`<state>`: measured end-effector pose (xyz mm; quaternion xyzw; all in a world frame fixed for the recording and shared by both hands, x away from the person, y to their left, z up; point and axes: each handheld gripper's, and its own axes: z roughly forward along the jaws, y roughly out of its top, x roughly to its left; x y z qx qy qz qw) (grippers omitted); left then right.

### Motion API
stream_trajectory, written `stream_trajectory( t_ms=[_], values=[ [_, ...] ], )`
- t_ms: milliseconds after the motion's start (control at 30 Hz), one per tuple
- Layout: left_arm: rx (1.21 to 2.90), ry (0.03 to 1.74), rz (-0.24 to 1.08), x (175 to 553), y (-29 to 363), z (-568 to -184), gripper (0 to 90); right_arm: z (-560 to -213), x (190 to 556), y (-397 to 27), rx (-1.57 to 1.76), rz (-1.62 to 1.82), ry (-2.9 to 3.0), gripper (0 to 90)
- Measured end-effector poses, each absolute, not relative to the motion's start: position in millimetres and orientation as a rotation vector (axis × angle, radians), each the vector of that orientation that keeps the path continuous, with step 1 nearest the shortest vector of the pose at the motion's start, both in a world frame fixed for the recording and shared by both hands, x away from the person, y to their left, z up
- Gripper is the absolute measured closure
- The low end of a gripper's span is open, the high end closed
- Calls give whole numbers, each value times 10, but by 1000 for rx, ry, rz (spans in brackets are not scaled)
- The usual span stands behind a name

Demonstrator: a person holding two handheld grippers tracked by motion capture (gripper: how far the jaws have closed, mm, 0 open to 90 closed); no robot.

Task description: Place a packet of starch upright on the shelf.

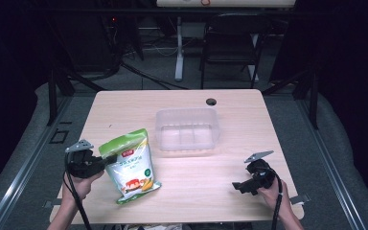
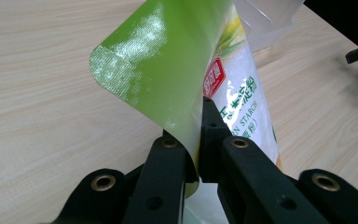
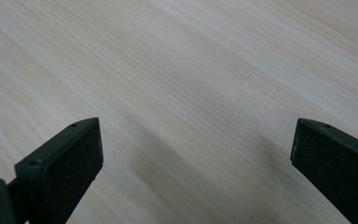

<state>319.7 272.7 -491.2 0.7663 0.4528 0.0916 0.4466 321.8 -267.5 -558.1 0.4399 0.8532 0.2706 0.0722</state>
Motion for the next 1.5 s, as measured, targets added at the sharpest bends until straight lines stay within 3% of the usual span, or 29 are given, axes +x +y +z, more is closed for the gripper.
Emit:
stream_trajectory(
  t_ms=[800,1500],
  values=[
    [2000,847,292,3052,2437,-4537,900,-5583,3220,-2694,1336,813,2551,17],
    [2067,761,355,3194,2385,-4240,900,-5584,3233,-2693,1337,808,2557,17]
  ],
)
